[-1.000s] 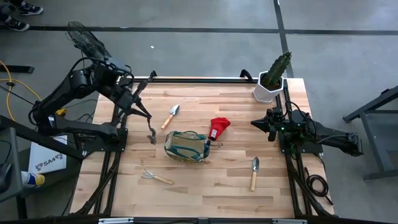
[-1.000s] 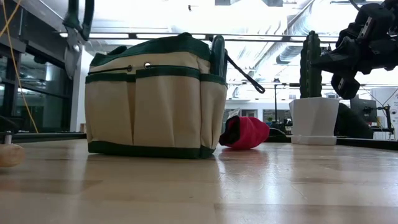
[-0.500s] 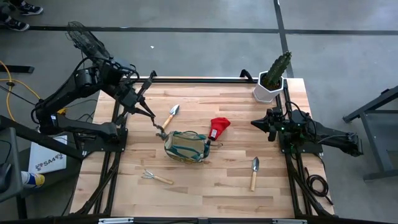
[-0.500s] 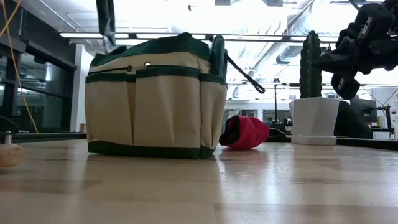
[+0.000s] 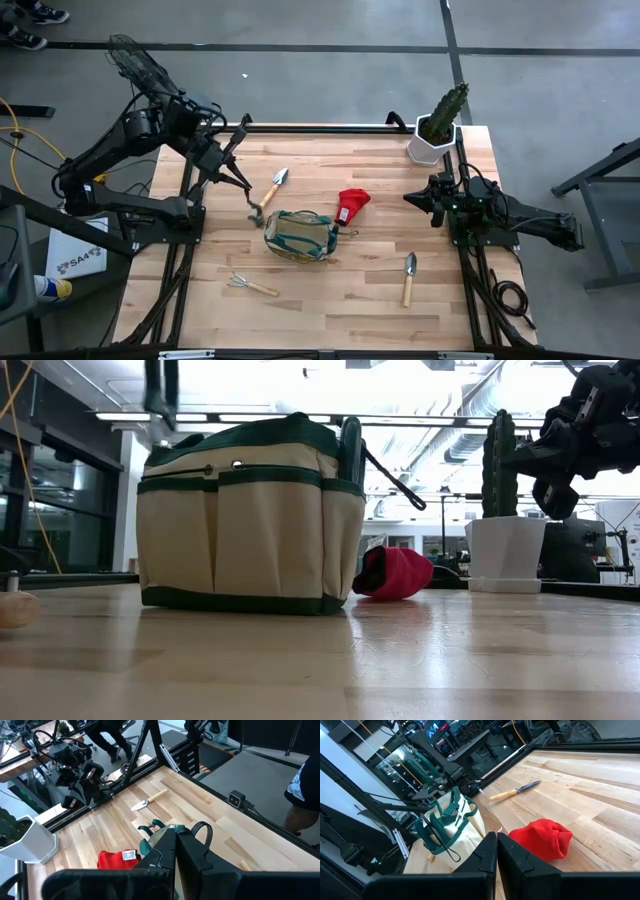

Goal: Pick & Place Garden tools in Gardening bag
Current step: Put the shear green scissors into the gardening bag

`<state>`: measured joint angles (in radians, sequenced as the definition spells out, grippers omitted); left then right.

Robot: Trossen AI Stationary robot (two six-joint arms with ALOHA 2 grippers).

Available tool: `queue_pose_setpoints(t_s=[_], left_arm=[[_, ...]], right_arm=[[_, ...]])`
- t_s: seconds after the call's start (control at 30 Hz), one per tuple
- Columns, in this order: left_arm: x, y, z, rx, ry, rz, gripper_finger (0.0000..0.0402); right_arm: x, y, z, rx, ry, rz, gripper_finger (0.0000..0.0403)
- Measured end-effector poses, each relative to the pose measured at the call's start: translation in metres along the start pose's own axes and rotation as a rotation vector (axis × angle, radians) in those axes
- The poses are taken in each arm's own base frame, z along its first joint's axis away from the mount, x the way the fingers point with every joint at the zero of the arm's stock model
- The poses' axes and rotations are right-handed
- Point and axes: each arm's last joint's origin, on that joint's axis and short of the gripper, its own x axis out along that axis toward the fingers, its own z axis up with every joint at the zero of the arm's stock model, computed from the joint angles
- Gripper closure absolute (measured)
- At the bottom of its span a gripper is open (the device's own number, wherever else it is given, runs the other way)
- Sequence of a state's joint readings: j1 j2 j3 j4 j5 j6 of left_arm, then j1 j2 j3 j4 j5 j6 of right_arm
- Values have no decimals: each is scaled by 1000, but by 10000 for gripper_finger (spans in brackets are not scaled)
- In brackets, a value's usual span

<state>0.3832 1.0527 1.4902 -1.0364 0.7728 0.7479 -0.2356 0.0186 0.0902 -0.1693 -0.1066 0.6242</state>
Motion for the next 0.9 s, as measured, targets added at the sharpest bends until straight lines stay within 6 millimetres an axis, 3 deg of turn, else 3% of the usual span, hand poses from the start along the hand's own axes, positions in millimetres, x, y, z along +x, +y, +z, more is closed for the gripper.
queue_pose_setpoints(t_s=[0.67,0.9], left_arm=[[4,4,1,-11,-43,-30,401],[15,3,5,8,-43,-64,401]], right_arm=[[0,0,0,0,0,0,399],[0,0,0,0,0,0,399]])
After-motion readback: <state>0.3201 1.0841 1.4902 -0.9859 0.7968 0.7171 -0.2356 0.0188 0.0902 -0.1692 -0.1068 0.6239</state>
